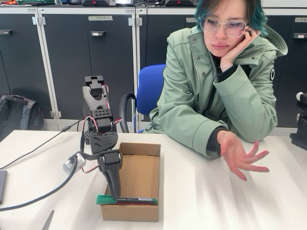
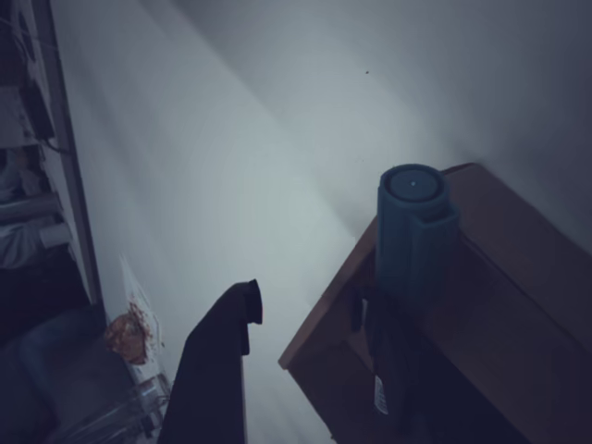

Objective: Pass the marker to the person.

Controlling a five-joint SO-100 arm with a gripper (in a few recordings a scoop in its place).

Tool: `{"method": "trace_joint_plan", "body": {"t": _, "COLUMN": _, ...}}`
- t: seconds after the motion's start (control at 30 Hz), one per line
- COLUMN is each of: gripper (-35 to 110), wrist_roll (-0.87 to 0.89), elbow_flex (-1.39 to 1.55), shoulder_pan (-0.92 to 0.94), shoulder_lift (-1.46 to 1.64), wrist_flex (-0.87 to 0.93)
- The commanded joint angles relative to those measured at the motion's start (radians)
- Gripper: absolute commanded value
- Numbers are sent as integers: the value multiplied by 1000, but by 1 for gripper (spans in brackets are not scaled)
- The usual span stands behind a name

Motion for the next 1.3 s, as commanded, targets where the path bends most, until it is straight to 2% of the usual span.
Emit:
{"method": "trace_joint_plan", "body": {"t": 0.0, "gripper": 22, "wrist_roll": 18, "elbow_flex": -32, "shoulder_pan": 3, "shoulder_lift": 3, "wrist_flex": 9}}
{"method": "trace_joint_plan", "body": {"t": 0.2, "gripper": 20, "wrist_roll": 3, "elbow_flex": -40, "shoulder_pan": -9, "shoulder_lift": 12, "wrist_flex": 12}}
{"method": "trace_joint_plan", "body": {"t": 0.43, "gripper": 14, "wrist_roll": 48, "elbow_flex": -38, "shoulder_pan": -74, "shoulder_lift": 87, "wrist_flex": 137}}
{"method": "trace_joint_plan", "body": {"t": 0.77, "gripper": 11, "wrist_roll": 87, "elbow_flex": 86, "shoulder_pan": -164, "shoulder_lift": 221, "wrist_flex": 199}}
{"method": "trace_joint_plan", "body": {"t": 1.27, "gripper": 24, "wrist_roll": 80, "elbow_flex": 173, "shoulder_pan": -89, "shoulder_lift": 224, "wrist_flex": 258}}
